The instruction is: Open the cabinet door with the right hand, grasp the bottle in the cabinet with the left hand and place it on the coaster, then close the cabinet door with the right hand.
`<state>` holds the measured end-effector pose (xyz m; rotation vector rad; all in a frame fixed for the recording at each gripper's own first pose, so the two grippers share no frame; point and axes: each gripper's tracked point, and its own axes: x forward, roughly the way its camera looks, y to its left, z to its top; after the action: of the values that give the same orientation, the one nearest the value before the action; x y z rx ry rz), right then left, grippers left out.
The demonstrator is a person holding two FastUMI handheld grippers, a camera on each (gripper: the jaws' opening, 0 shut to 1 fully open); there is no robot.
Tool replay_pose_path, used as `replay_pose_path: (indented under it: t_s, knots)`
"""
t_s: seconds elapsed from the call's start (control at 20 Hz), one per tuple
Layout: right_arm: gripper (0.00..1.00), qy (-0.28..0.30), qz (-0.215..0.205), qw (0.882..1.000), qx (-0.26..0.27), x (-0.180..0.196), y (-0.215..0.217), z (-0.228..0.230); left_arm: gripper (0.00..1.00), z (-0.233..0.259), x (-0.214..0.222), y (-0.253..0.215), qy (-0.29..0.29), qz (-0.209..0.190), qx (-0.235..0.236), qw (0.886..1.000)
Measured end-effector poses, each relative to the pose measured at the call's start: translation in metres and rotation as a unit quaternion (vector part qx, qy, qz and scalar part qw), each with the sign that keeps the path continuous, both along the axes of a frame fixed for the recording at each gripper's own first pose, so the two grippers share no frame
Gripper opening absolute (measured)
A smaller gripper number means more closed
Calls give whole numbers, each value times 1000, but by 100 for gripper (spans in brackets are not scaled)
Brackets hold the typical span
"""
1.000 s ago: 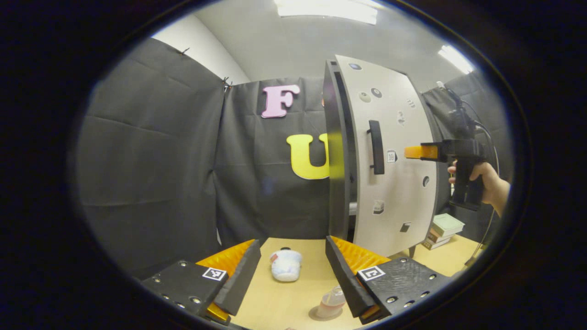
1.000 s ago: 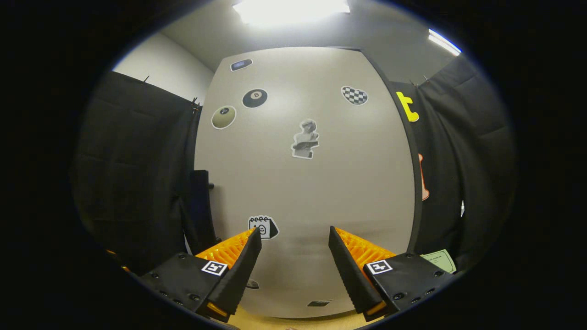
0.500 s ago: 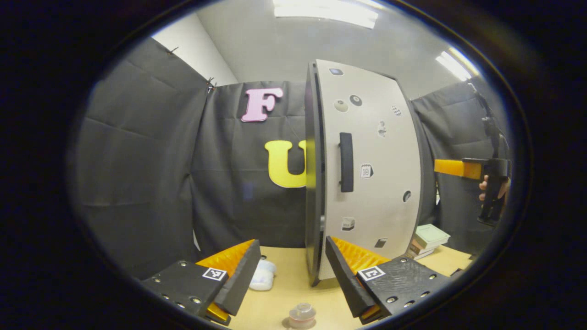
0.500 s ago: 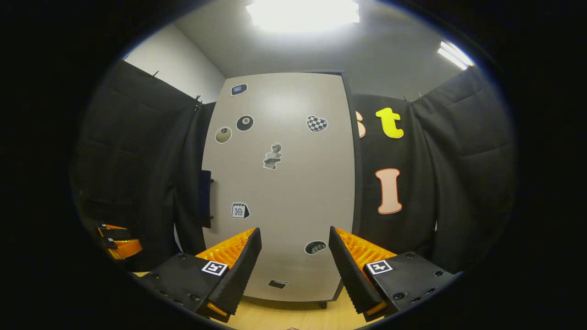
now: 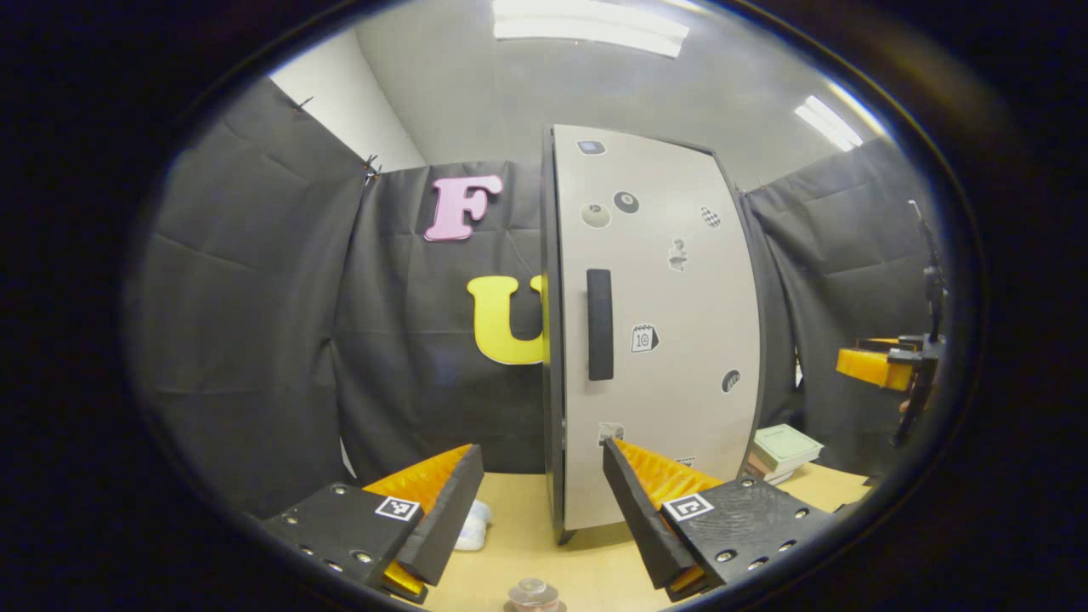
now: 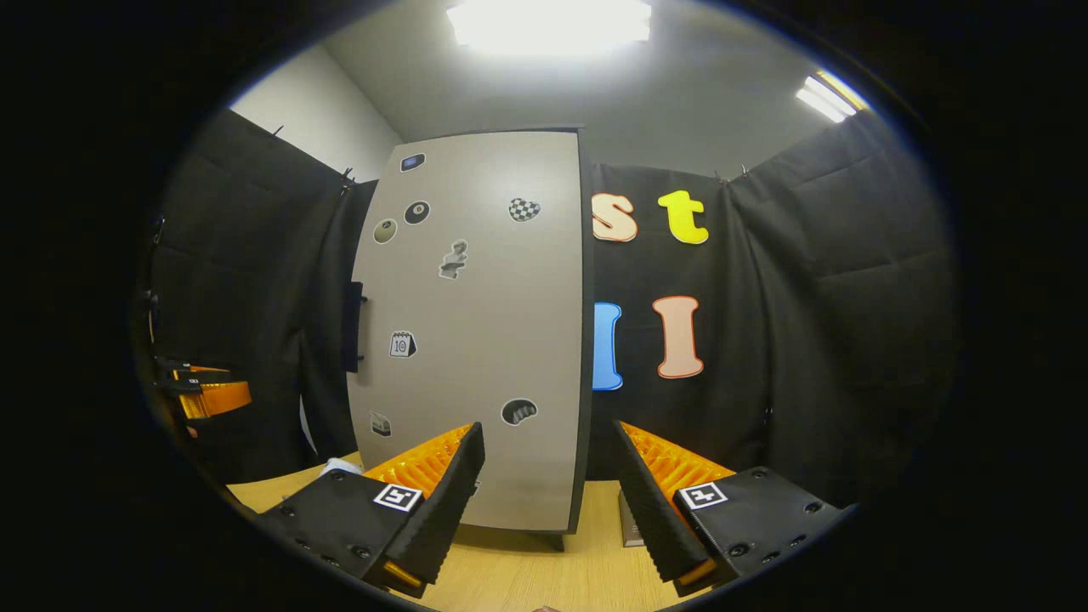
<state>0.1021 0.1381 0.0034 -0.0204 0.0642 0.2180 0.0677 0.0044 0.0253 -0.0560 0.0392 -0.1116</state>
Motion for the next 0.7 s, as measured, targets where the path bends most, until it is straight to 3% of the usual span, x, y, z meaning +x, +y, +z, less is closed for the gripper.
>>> replay_pose_path:
  t_s: [0.7]
  knots:
    - [94,-3,12,1000,21,-10,-11,9,86,-3,-11,-4,-4,9,19,1000]
